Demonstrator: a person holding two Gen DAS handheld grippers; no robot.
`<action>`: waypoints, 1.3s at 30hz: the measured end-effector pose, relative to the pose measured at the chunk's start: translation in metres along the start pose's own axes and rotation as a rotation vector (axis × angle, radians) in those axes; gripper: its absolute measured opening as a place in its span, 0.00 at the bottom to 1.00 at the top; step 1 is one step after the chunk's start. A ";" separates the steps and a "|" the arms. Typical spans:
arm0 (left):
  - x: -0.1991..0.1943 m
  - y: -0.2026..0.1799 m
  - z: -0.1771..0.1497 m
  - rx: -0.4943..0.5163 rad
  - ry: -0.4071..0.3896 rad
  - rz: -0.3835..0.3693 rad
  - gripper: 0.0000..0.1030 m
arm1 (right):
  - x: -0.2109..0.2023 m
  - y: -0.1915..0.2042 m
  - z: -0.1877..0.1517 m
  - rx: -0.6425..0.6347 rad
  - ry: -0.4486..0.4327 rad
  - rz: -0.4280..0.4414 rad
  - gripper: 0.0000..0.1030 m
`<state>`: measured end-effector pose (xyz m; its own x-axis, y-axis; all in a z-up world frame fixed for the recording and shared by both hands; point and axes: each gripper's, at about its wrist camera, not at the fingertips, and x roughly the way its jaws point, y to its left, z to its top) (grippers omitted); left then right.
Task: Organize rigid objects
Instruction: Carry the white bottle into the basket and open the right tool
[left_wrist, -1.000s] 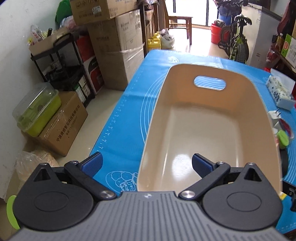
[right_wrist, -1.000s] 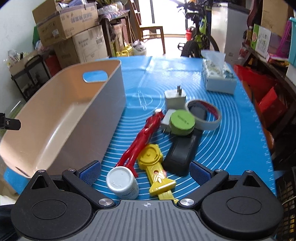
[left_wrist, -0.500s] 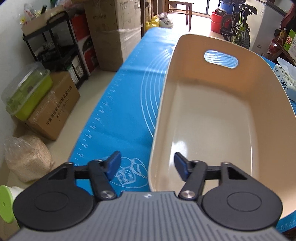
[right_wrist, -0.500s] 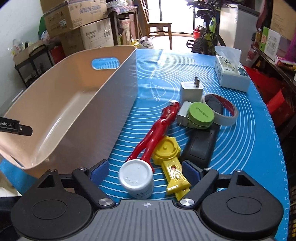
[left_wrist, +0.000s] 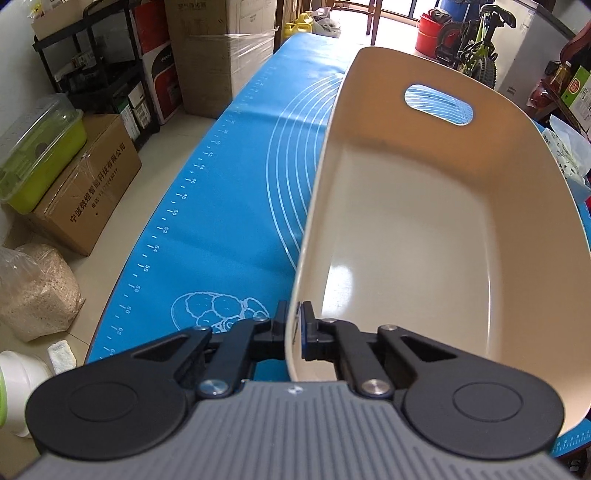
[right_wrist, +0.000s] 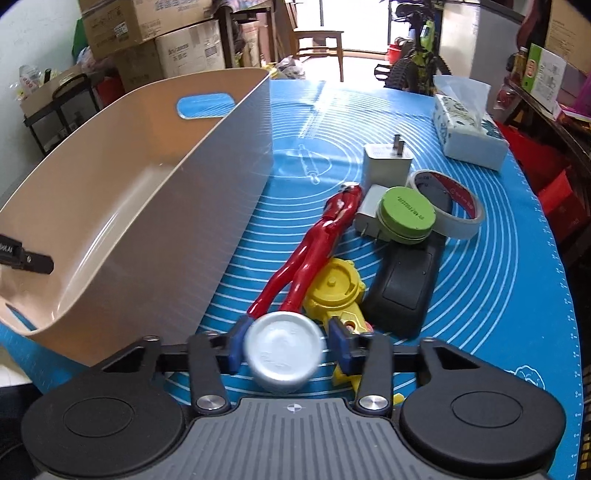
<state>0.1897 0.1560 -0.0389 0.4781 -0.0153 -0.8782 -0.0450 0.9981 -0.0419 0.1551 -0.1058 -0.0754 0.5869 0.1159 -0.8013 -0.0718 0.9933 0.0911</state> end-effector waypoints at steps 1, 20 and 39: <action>0.000 0.000 0.000 0.002 0.000 0.001 0.07 | 0.000 0.000 0.000 -0.002 -0.002 0.005 0.44; 0.001 0.002 0.001 -0.012 0.007 -0.008 0.07 | -0.043 -0.016 0.024 -0.015 -0.067 -0.018 0.43; 0.001 0.005 0.001 -0.022 0.011 -0.014 0.07 | -0.071 0.028 0.108 -0.041 -0.244 0.110 0.43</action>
<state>0.1907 0.1611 -0.0397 0.4691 -0.0302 -0.8826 -0.0580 0.9962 -0.0649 0.1985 -0.0862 0.0478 0.7506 0.2257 -0.6210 -0.1756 0.9742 0.1418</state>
